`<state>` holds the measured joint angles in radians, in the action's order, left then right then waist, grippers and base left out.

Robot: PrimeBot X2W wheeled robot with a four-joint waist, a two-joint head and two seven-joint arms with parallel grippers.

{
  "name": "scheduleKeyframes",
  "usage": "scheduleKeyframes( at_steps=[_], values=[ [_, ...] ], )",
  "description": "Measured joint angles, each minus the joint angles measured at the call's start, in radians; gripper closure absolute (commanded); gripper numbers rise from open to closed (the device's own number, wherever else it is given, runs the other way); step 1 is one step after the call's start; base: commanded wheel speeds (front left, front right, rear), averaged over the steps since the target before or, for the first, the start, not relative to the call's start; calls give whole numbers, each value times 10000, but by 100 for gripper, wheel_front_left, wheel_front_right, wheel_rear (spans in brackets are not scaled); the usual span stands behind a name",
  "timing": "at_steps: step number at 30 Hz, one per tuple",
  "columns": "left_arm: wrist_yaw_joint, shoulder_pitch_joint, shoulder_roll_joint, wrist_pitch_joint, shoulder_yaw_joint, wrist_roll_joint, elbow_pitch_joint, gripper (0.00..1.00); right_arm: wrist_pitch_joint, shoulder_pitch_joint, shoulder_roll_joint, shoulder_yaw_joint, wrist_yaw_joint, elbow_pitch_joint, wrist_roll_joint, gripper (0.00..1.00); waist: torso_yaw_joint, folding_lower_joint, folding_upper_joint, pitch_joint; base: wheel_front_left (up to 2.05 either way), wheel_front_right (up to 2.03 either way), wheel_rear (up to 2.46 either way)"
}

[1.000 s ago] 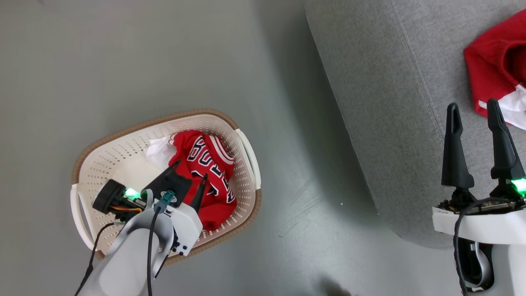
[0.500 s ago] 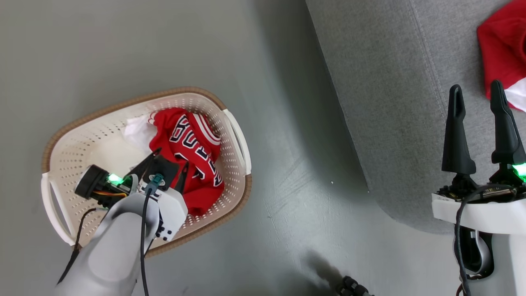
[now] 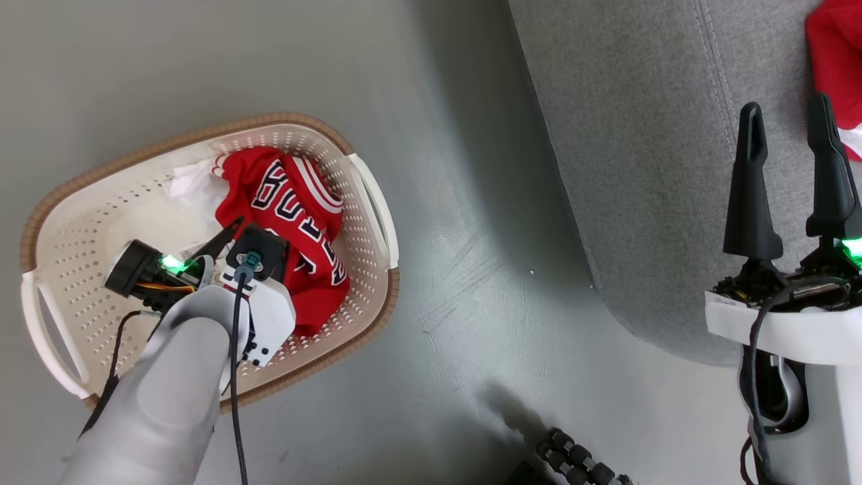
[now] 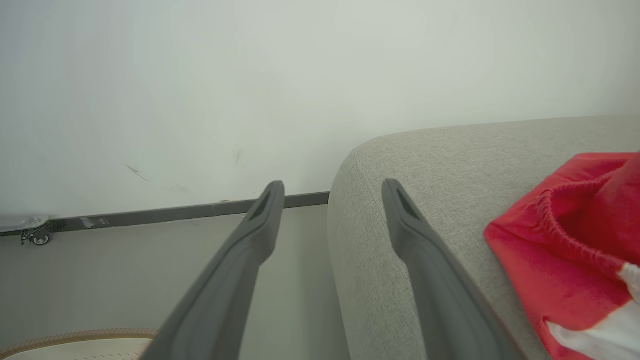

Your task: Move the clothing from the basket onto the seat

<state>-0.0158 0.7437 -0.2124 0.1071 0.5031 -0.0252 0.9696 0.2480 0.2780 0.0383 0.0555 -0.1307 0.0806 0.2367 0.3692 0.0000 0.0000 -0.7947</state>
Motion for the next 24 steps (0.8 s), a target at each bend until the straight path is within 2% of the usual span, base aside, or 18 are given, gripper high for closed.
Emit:
scheduleKeyframes(
  at_steps=[14, 24],
  values=[
    [-196, 631, -132, -282, 38, -155, 752, 0, 13, 366, 0, -155, 0, 79, 150, 0, 276, 1, 0, -640, 0, 0, 0],
    [-539, 1033, -59, -468, 65, -245, 1264, 0, 13, 556, 0, -240, 0, 209, 159, 0, 347, 1, 0, -961, 0, 0, 0]
  ],
)
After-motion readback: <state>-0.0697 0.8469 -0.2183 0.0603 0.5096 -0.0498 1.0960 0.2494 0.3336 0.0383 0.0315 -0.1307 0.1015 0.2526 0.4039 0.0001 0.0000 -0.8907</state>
